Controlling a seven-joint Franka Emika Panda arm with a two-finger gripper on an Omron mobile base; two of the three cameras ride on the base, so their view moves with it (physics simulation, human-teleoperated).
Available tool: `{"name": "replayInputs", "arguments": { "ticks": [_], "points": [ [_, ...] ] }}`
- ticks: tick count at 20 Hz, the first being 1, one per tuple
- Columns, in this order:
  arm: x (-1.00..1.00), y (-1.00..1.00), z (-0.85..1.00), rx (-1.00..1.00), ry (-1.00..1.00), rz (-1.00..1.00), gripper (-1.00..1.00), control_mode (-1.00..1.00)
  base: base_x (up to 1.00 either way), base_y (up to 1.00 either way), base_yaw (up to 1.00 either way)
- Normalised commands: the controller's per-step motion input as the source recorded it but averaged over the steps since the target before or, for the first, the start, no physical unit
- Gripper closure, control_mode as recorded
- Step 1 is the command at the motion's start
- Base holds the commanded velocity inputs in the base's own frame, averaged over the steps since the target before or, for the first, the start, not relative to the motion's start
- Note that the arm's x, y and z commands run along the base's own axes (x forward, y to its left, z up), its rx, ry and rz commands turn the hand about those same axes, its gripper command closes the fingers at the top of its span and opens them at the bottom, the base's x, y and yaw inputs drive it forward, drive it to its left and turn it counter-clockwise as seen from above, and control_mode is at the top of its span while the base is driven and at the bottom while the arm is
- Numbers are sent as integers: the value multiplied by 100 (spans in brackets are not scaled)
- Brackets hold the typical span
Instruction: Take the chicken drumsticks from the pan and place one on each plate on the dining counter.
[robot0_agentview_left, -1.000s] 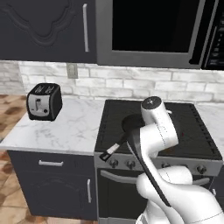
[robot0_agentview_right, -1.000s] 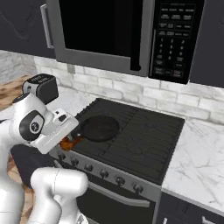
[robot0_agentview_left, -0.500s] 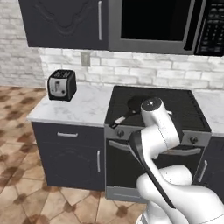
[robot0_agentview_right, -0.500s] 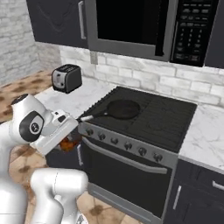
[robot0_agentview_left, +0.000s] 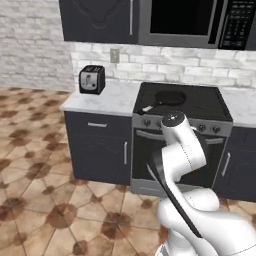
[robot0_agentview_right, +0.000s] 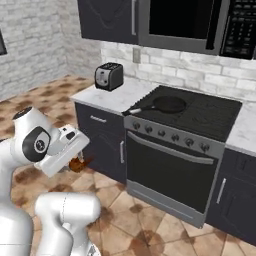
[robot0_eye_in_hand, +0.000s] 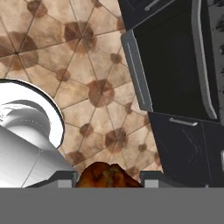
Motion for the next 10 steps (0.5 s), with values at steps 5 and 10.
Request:
{"name": "replayInputs", "arguments": {
  "ticks": [5, 10],
  "points": [
    [0, 0, 0, 0, 0, 0, 100, 100, -100, 14, 13],
    [0, 0, 0, 0, 0, 0, 100, 100, -100, 5, 13]
  ]
}}
